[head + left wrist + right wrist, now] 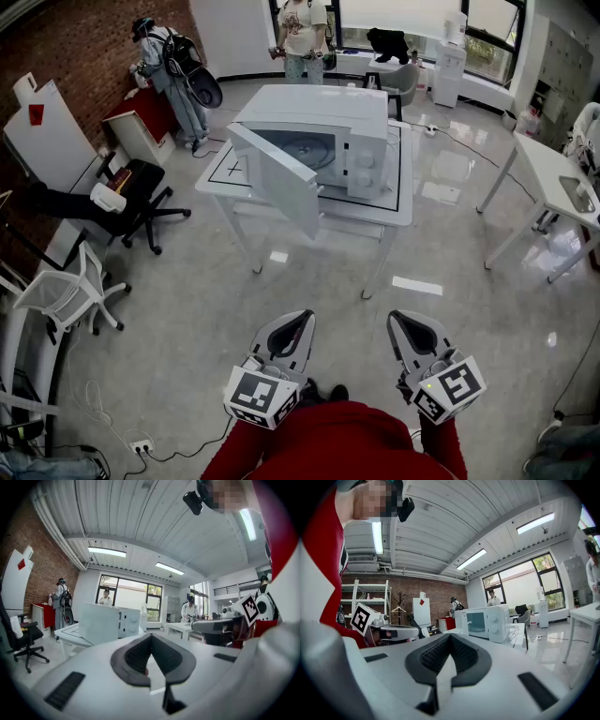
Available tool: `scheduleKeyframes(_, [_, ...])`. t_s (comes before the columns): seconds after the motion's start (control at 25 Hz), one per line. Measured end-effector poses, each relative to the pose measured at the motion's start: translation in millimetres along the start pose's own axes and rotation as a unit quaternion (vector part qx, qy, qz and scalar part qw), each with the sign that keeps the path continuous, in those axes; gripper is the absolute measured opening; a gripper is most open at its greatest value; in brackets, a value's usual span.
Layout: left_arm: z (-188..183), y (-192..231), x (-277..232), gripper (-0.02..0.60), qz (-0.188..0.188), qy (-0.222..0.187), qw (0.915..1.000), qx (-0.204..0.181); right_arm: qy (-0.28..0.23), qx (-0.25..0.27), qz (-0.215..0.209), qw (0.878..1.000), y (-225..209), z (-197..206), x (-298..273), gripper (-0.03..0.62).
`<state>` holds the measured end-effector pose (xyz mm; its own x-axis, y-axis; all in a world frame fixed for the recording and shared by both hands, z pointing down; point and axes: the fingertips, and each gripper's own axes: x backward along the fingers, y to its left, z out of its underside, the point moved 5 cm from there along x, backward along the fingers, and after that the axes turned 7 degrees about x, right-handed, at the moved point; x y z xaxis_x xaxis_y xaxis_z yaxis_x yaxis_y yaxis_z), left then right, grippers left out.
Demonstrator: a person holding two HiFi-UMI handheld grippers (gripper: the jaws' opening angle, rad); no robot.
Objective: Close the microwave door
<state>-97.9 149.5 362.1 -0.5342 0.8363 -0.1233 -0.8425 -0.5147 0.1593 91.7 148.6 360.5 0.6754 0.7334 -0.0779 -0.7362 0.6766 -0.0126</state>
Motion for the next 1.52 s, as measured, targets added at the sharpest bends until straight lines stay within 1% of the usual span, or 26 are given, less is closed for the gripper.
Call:
scheduleKeyframes(0.6, [6.5,6.2,5.3,0.011,-0.008,0.010,0.9999,0.010,0.006,-0.002,-0.001,1.000,7.9,1.8,-0.8,0.014])
scheduleKeyframes(0.92, [8.5,7.4,4.9,0.011,-0.007,0.008,0.9998,0.015,0.009,-0.001,0.001,1.000,7.9,3.3,1.3,0.014])
scheduleKeyframes(1.08, [9.5,5.9,3.3,0.011,-0.009,0.007,0.9998,0.016,0.000,-0.002,0.001,1.000,4.6,2.3,6.9,0.014])
scheduleKeyframes(1.24, [6.3,11.3,-2.9,0.011,-0.023,-0.001,0.9995,0.019,-0.007,-0.003,0.004,1.000,-3.6,4.0,11.9,0.015])
scheduleKeyframes(1.4, [-6.8,23.6,-10.7,0.012,-0.057,-0.014,0.9982,0.012,-0.017,0.001,0.002,1.000,-12.0,-0.4,17.1,0.015])
scheduleKeyframes(1.44, [-11.1,27.6,-13.0,0.023,-0.067,-0.017,0.9975,0.012,-0.020,0.004,0.002,1.000,-14.3,-2.7,18.3,0.015])
scheduleKeyframes(1.52, [-19.0,35.4,-17.4,0.122,-0.087,-0.021,0.9959,0.011,-0.024,0.011,0.003,1.000,-19.4,-6.5,20.4,0.015])
